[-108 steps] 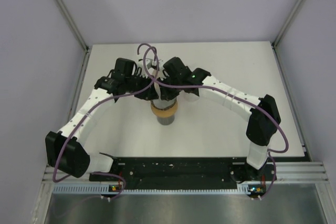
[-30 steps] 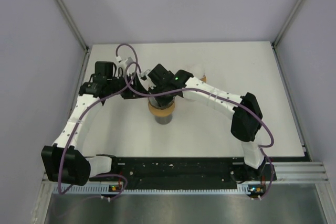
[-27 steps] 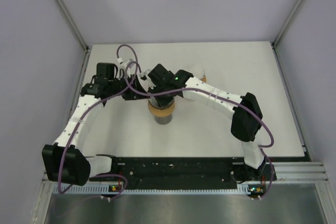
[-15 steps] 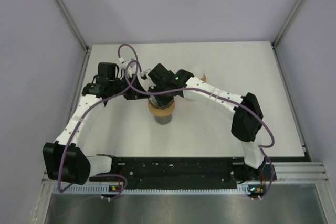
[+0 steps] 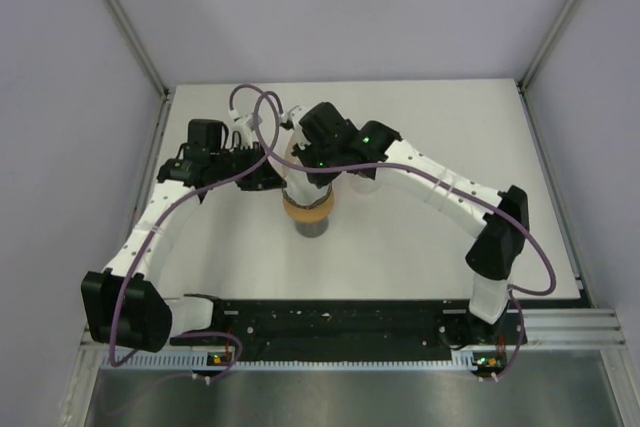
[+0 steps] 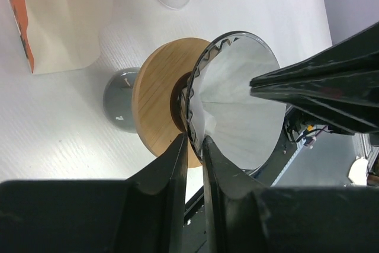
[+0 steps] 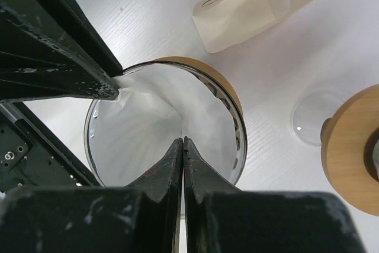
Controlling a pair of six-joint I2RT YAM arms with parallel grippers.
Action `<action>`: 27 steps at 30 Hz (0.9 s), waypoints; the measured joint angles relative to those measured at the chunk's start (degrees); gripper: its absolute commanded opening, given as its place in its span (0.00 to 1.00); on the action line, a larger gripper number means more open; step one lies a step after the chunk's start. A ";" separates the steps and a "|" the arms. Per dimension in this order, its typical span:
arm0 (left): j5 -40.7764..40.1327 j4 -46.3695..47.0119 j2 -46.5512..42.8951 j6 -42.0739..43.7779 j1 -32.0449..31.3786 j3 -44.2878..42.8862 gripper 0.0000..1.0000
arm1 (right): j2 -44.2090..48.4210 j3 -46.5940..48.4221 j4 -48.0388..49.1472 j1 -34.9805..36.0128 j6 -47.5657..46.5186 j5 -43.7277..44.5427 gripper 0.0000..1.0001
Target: Place the coffee filter in the dripper
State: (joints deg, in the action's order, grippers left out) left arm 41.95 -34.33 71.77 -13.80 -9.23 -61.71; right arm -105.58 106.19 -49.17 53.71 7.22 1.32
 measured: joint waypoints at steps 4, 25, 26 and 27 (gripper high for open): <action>-0.13 -0.31 0.00 0.61 -0.26 -0.02 0.34 | 2.82 -0.24 0.42 -0.42 -0.04 0.11 0.00; -3.41 -5.09 0.00 4.85 -0.24 -7.61 0.77 | 20.22 -11.72 6.86 -13.99 1.20 1.84 0.67; -4.09 -5.18 0.00 5.07 -0.15 -8.48 0.80 | 20.90 -12.15 6.93 -15.28 1.29 2.05 0.76; -4.72 -5.16 0.00 5.27 0.04 -9.40 0.81 | 21.53 -12.63 7.23 -16.44 1.33 2.27 0.85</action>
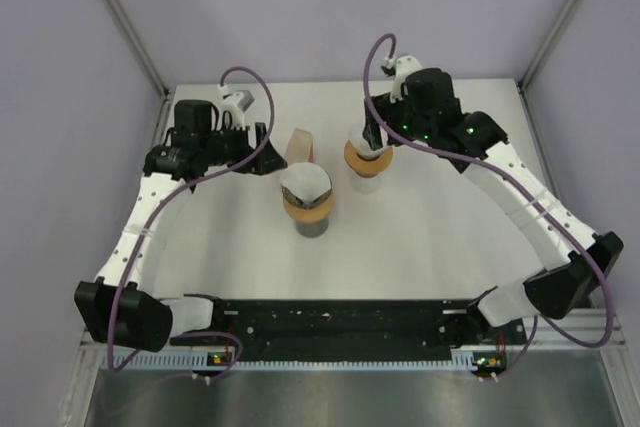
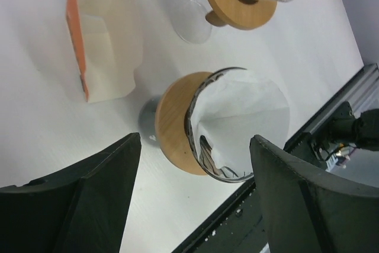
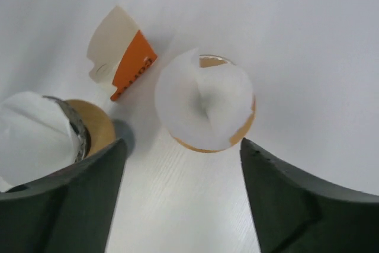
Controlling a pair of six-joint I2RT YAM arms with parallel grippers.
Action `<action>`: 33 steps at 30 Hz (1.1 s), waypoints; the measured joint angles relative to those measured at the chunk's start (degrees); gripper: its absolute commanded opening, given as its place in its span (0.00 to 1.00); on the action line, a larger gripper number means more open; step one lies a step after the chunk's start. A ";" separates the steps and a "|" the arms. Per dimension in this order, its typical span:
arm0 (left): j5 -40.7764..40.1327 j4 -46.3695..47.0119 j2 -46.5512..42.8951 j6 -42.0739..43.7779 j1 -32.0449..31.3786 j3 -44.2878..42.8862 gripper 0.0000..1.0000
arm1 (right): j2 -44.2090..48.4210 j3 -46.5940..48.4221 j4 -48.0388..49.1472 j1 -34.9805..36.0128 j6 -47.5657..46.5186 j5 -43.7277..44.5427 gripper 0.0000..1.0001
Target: Place the coffee filter in the dripper
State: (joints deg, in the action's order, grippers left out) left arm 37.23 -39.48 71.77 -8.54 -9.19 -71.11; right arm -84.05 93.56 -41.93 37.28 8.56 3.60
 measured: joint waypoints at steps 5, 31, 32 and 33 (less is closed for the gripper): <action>-6.36 2.25 -0.15 0.28 3.19 -3.28 0.93 | 5.44 -5.70 3.85 -9.27 0.52 0.70 0.99; -40.30 47.08 -2.91 2.34 14.14 33.29 0.99 | 19.39 -58.69 45.33 -33.94 2.45 6.45 0.99; -40.57 48.00 -3.04 2.40 14.14 34.32 0.99 | 19.52 -60.43 47.50 -33.94 2.36 6.38 0.99; -40.81 48.85 -3.06 2.45 14.14 35.15 0.99 | 19.54 -62.07 49.77 -33.94 2.14 6.25 0.99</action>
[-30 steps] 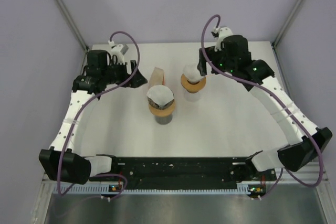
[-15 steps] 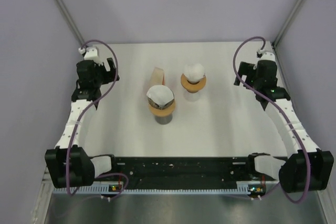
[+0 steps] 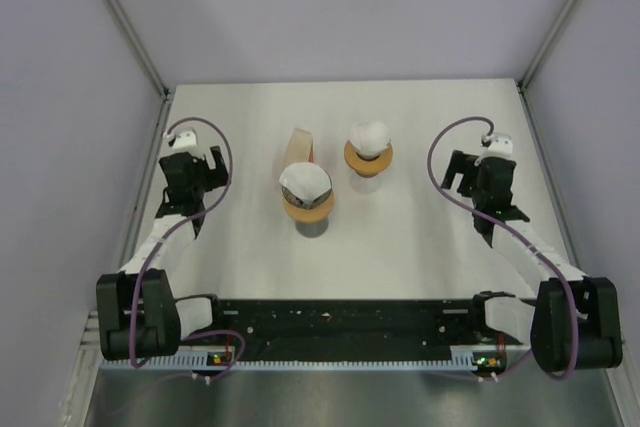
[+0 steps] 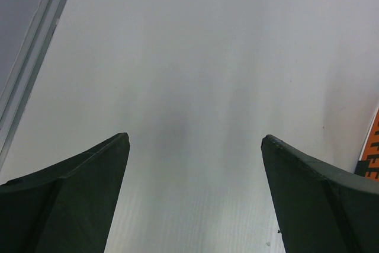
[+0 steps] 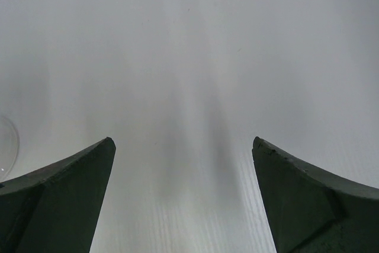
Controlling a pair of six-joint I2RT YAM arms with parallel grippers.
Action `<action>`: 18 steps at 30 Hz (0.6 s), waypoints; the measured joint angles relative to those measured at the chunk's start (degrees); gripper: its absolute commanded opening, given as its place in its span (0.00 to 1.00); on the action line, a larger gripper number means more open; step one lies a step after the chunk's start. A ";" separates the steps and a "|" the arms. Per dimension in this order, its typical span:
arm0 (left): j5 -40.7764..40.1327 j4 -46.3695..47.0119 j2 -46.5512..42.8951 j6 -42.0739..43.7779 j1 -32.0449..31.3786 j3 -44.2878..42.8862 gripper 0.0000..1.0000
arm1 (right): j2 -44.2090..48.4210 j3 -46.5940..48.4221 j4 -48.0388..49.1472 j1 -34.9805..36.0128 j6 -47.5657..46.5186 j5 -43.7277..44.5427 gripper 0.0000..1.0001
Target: Place the coffee filter in the dripper
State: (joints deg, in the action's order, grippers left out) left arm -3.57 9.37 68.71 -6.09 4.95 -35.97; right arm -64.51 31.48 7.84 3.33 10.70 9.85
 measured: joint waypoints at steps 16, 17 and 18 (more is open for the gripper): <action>-4.42 16.04 -0.02 0.04 0.00 9.42 0.99 | -1.49 -8.04 17.49 -0.02 -1.73 -2.89 0.99; -4.63 16.68 0.09 0.04 0.00 9.42 0.99 | -1.68 -8.20 17.99 -0.02 -1.73 -3.15 0.99; -4.85 17.22 0.22 0.07 0.02 9.44 0.99 | -1.81 -8.26 18.18 -0.02 -1.73 -3.37 0.99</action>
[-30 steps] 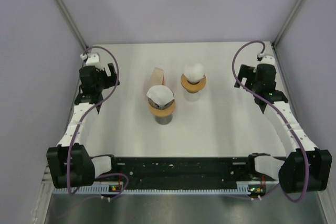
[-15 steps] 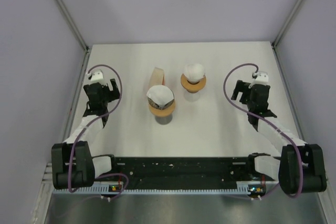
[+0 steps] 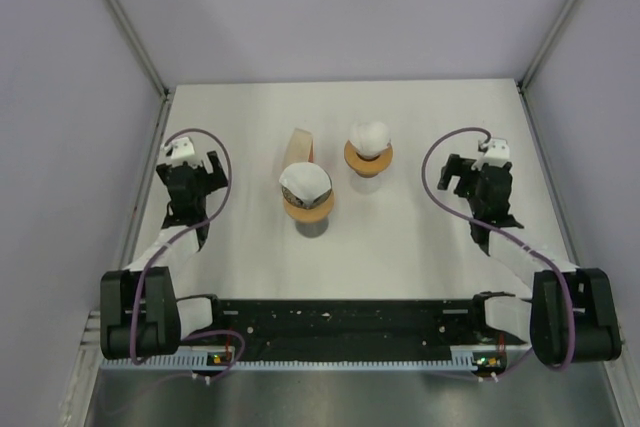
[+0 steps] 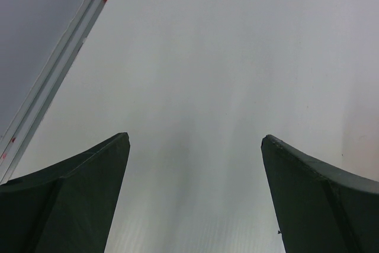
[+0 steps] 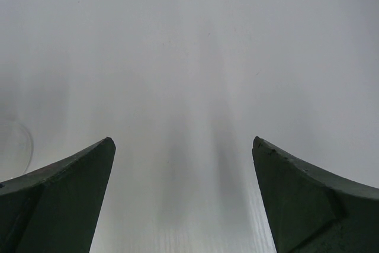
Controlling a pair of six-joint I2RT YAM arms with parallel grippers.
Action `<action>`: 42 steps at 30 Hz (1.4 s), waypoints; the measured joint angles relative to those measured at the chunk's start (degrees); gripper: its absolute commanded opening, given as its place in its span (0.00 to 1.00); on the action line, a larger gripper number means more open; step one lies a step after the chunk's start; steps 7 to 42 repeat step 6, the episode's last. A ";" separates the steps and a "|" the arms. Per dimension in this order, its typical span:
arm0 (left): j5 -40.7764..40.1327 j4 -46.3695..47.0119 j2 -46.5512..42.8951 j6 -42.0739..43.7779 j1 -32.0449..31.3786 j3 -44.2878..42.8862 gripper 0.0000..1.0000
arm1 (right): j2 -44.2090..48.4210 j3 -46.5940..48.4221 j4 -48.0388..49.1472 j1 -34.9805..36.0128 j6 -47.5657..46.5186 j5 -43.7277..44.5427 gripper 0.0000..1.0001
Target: Place the coffee filter in the dripper
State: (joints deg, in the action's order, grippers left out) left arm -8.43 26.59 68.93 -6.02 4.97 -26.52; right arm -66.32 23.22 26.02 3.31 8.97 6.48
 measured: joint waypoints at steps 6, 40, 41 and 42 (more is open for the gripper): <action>0.00 3.30 0.39 0.22 -0.02 1.62 0.99 | -0.72 -0.66 2.21 0.00 0.00 -0.61 0.99; 0.00 3.30 0.39 0.22 -0.02 1.62 0.99 | -0.72 -0.66 2.21 0.00 0.00 -0.61 0.99; 0.00 3.30 0.39 0.22 -0.02 1.62 0.99 | -0.72 -0.66 2.21 0.00 0.00 -0.61 0.99; 0.00 3.30 0.39 0.22 -0.02 1.62 0.99 | -0.72 -0.66 2.21 0.00 0.00 -0.61 0.99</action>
